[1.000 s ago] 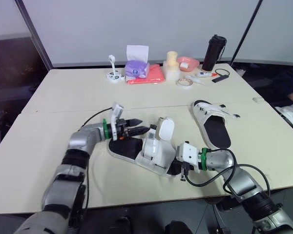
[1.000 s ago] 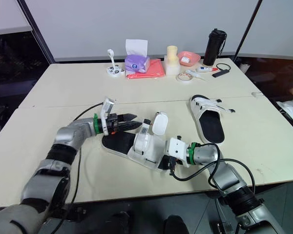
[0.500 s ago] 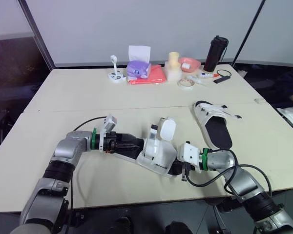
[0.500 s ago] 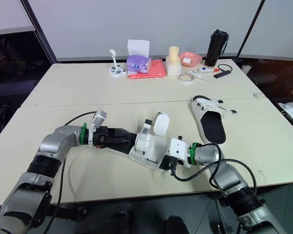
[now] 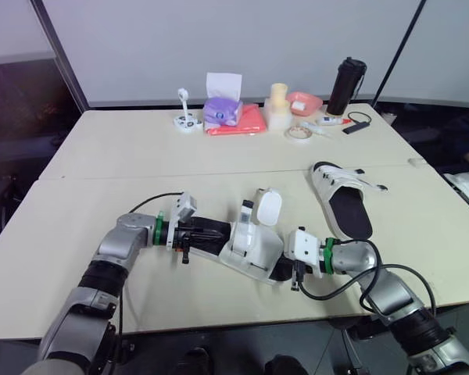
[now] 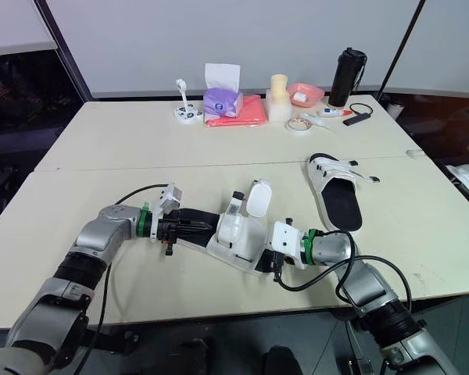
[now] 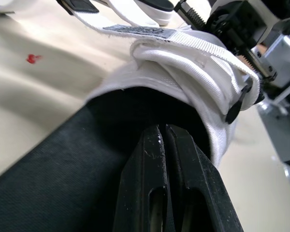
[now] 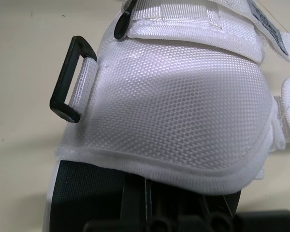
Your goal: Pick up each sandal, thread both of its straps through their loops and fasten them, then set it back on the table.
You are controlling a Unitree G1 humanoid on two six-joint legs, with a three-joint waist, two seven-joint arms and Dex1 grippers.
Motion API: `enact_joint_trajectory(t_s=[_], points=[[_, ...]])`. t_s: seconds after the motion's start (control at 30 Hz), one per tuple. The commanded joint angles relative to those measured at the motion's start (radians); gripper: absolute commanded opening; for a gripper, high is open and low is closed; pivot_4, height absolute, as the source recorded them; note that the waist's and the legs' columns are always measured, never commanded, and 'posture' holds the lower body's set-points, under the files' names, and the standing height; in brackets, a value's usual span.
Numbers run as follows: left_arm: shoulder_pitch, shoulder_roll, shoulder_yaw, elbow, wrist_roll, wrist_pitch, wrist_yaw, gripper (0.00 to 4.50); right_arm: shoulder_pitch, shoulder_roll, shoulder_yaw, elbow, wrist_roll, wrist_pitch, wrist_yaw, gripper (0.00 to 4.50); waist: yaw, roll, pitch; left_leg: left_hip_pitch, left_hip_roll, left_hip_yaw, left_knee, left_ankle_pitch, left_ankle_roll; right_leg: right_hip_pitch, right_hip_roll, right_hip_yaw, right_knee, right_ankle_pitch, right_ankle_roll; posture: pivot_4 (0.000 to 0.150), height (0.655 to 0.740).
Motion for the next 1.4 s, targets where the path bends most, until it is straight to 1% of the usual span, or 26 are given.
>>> enact_joint_trajectory(t_s=[0.03, 0.1, 0.17, 0.37, 0.43, 0.5, 0.6, 0.73, 0.97, 1.07, 1.13, 1.17, 1.23, 1.3, 1.37, 1.4], points=[[0.031, 0.024, -0.053, -0.072, -0.002, 0.018, -0.094, 0.18, 0.07, -0.03, 0.062, 0.078, -0.075, 0.069, 0.022, 0.0, -0.001, 0.0, 0.0, 0.0, 0.0, 0.0, 0.0, 0.0, 0.0, 0.0, 0.0, 0.0, 0.0, 0.0, 0.0, 0.15, 0.7344], [0.042, 0.039, -0.067, -0.111, -0.024, 0.062, -0.137, 0.18, 0.07, -0.036, 0.057, 0.066, -0.072, 0.074, 0.025, 0.0, 0.0, 0.0, 0.0, 0.0, 0.0, 0.0, 0.0, 0.0, 0.0, 0.0, 0.0, 0.0, 0.0, 0.0, 0.0, 0.15, 0.7344], [0.047, 0.056, -0.079, -0.143, -0.034, 0.101, -0.168, 0.18, 0.073, -0.042, 0.036, 0.014, -0.038, 0.103, 0.032, 0.0, 0.001, 0.001, 0.0, 0.0, 0.0, 0.0, 0.0, 0.0, 0.0, 0.0, 0.0, -0.001, 0.0, 0.0, 0.0, 0.15, 0.7344], [0.068, 0.064, -0.084, -0.197, -0.04, 0.133, -0.176, 0.18, 0.115, -0.101, -0.027, -0.159, 0.036, 0.208, 0.066, 0.0, 0.019, 0.003, 0.002, -0.004, -0.001, 0.0, 0.0, 0.0, 0.001, -0.004, -0.001, -0.001, 0.0, 0.0, 0.001, 0.15, 0.7344], [0.074, 0.063, -0.08, -0.228, -0.054, 0.16, -0.176, 0.18, 0.139, -0.134, -0.04, -0.213, 0.053, 0.24, 0.083, 0.0, 0.026, 0.004, 0.002, -0.011, -0.001, 0.0, 0.0, 0.0, 0.001, -0.01, -0.001, -0.002, 0.0, 0.001, 0.004, 0.15, 0.7344], [0.077, 0.059, -0.078, -0.254, -0.065, 0.18, -0.169, 0.18, 0.157, -0.16, -0.044, -0.256, 0.067, 0.273, 0.097, 0.0, 0.027, 0.004, 0.003, -0.016, -0.002, -0.001, 0.001, 0.0, 0.001, -0.012, -0.001, -0.004, 0.0, 0.002, 0.004, 0.15, 0.7344], [0.082, 0.053, -0.077, -0.288, -0.081, 0.209, -0.163, 0.18, 0.165, -0.172, -0.048, -0.282, 0.078, 0.304, 0.098, 0.0, 0.022, 0.005, 0.003, -0.018, -0.002, -0.001, 0.001, 0.0, 0.001, -0.011, -0.001, -0.005, 0.001, 0.002, 0.005, 0.15, 0.7344], [0.084, 0.045, -0.08, -0.316, -0.093, 0.231, -0.153, 0.18, 0.147, -0.166, -0.037, -0.272, 0.068, 0.313, 0.092, 0.0, 0.02, 0.005, 0.003, -0.018, -0.001, 0.0, 0.001, 0.0, 0.001, -0.011, -0.001, -0.005, 0.002, 0.002, 0.004, 0.15, 0.7344], [0.014, 0.088, -0.045, -0.246, -0.079, 0.185, -0.164, 0.18, 0.116, -0.153, -0.037, -0.261, 0.059, 0.305, 0.078, 0.0, 0.02, 0.006, 0.004, -0.017, -0.001, 0.0, 0.002, 0.0, 0.001, -0.011, 0.0, -0.005, 0.003, 0.002, 0.004, 0.15, 0.7344], [-0.043, 0.067, -0.022, -0.15, -0.061, 0.151, -0.113, 0.18, 0.113, -0.148, -0.031, -0.26, 0.056, 0.303, 0.074, 0.0, 0.02, 0.005, 0.004, -0.017, -0.001, 0.0, 0.002, 0.001, 0.001, -0.011, 0.0, -0.005, 0.003, 0.002, 0.004, 0.15, 0.7344], [-0.098, 0.037, 0.0, -0.058, -0.059, 0.169, -0.056, 0.18, 0.111, -0.144, -0.025, -0.256, 0.05, 0.298, 0.072, 0.0, 0.02, 0.005, 0.004, -0.017, -0.001, -0.001, 0.004, 0.001, 0.001, -0.011, 0.0, -0.006, 0.004, 0.002, 0.004, 0.15, 0.7344], [-0.122, 0.026, 0.009, -0.021, -0.068, 0.187, -0.052, 0.18, 0.11, -0.142, -0.024, -0.254, 0.048, 0.296, 0.071, 0.0, 0.02, 0.005, 0.004, -0.017, -0.002, -0.001, 0.005, 0.001, 0.001, -0.011, 0.0, -0.006, 0.006, 0.002, 0.005, 0.15, 0.7344], [-0.156, 0.008, 0.022, 0.039, -0.073, 0.203, -0.046, 0.69, 0.108, -0.138, -0.023, -0.248, 0.045, 0.293, 0.071, 0.0, 0.017, 0.005, 0.004, -0.017, -0.002, -0.001, 0.007, 0.001, 0.001, -0.011, 0.0, -0.006, 0.008, 0.002, 0.005, 0.15, 0.7344], [-0.196, -0.02, 0.042, 0.102, -0.085, 0.234, -0.028, 1.41, 0.106, -0.137, -0.02, -0.241, 0.039, 0.287, 0.07, 0.0, 0.014, 0.005, 0.004, -0.017, -0.002, 0.0, 0.009, 0.0, 0.001, -0.012, 0.0, -0.006, 0.012, 0.001, 0.006, 0.15, 0.7344], [-0.238, -0.057, 0.067, 0.169, -0.087, 0.252, 0.013, 2.47, 0.106, -0.137, -0.016, -0.233, 0.032, 0.28, 0.069, 0.0, 0.014, 0.005, 0.005, -0.017, -0.003, -0.001, 0.011, 0.0, 0.001, -0.012, 0.001, -0.006, 0.014, 0.001, 0.006, 0.15, 0.7344], [-0.255, -0.075, 0.077, 0.198, -0.086, 0.256, 0.035, 2.92, 0.106, -0.137, -0.016, -0.231, 0.031, 0.278, 0.068, 0.0, 0.014, 0.005, 0.005, -0.017, -0.003, -0.001, 0.012, 0.0, 0.001, -0.011, 0.001, -0.006, 0.014, 0.001, 0.006, 0.15, 0.7344]])
